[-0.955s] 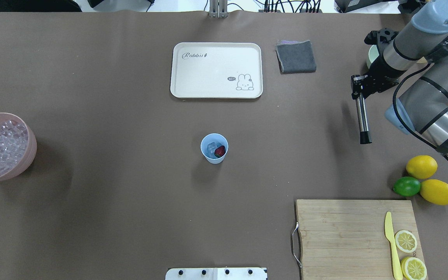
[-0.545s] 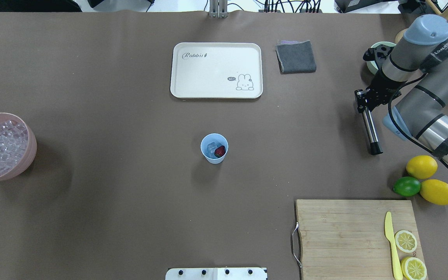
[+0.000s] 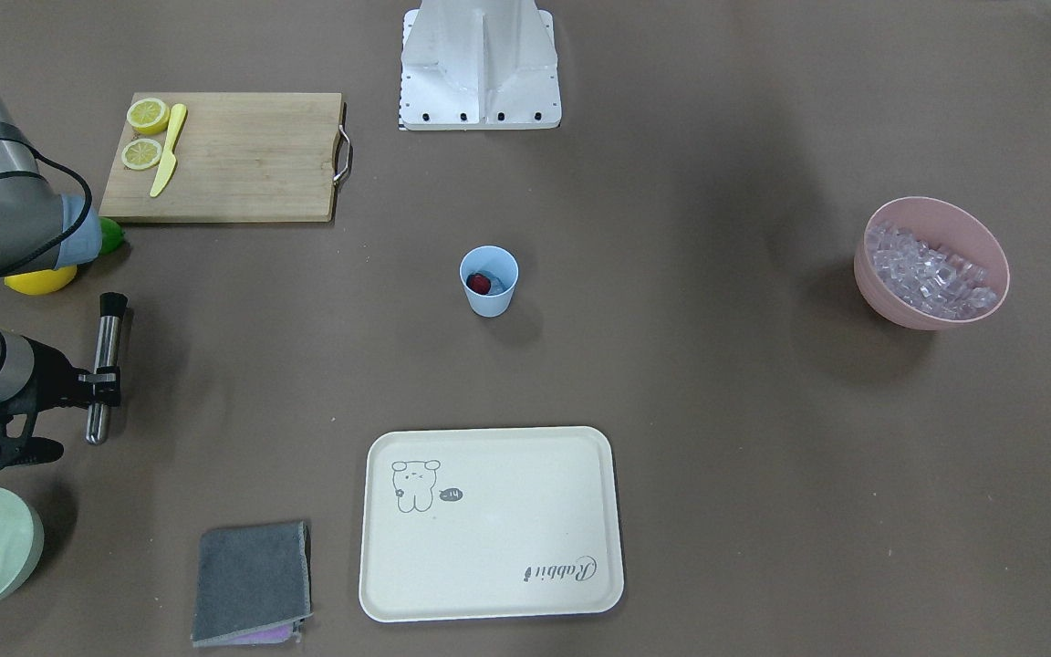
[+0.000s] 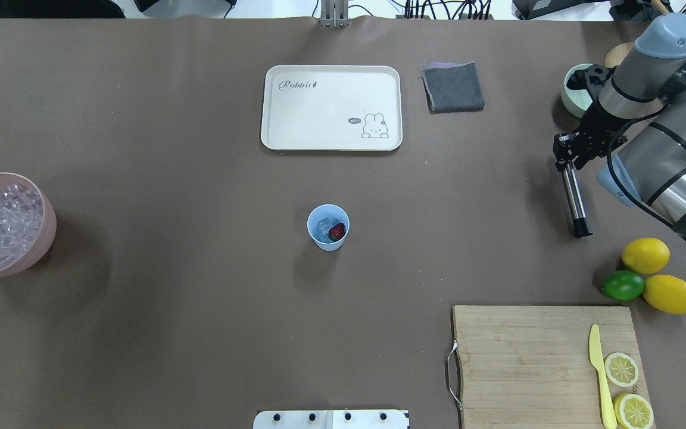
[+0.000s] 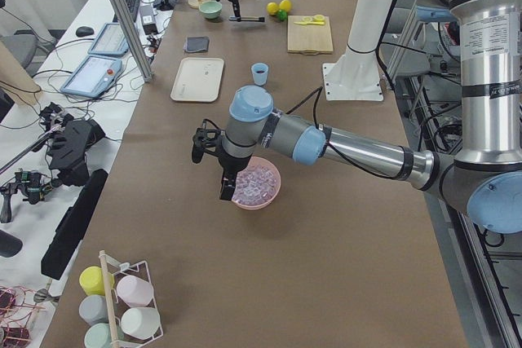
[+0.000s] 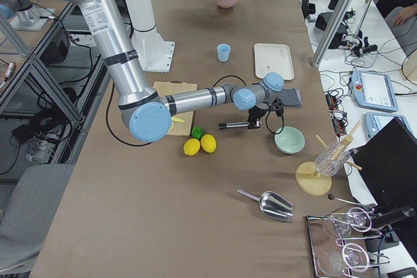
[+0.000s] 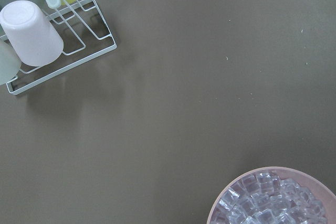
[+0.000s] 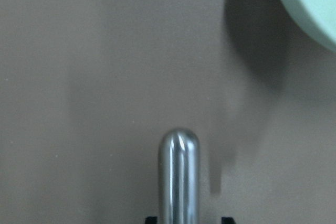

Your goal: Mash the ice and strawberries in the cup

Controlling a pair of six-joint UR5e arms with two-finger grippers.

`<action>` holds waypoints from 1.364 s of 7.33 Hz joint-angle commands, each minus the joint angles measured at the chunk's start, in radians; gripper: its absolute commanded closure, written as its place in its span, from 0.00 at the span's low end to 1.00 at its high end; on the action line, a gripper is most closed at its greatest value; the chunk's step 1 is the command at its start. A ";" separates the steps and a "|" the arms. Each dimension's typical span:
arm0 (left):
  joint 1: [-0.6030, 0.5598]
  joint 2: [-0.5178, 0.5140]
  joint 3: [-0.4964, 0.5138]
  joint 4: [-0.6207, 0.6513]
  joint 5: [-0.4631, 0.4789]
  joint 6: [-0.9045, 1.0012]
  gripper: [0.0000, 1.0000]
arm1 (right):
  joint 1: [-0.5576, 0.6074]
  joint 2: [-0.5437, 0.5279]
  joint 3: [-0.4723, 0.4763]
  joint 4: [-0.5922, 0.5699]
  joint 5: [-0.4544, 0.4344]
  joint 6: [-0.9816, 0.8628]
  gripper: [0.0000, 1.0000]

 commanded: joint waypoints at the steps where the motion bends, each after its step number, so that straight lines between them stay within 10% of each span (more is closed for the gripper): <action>1: 0.000 -0.001 0.002 0.002 0.000 0.000 0.03 | 0.055 -0.013 0.009 -0.002 0.033 -0.001 0.00; 7: -0.187 -0.257 0.185 0.515 -0.078 0.550 0.03 | 0.322 -0.062 0.219 -0.185 0.047 -0.238 0.00; 10: -0.187 -0.223 0.171 0.503 -0.052 0.427 0.03 | 0.411 -0.180 0.236 -0.183 0.050 -0.367 0.00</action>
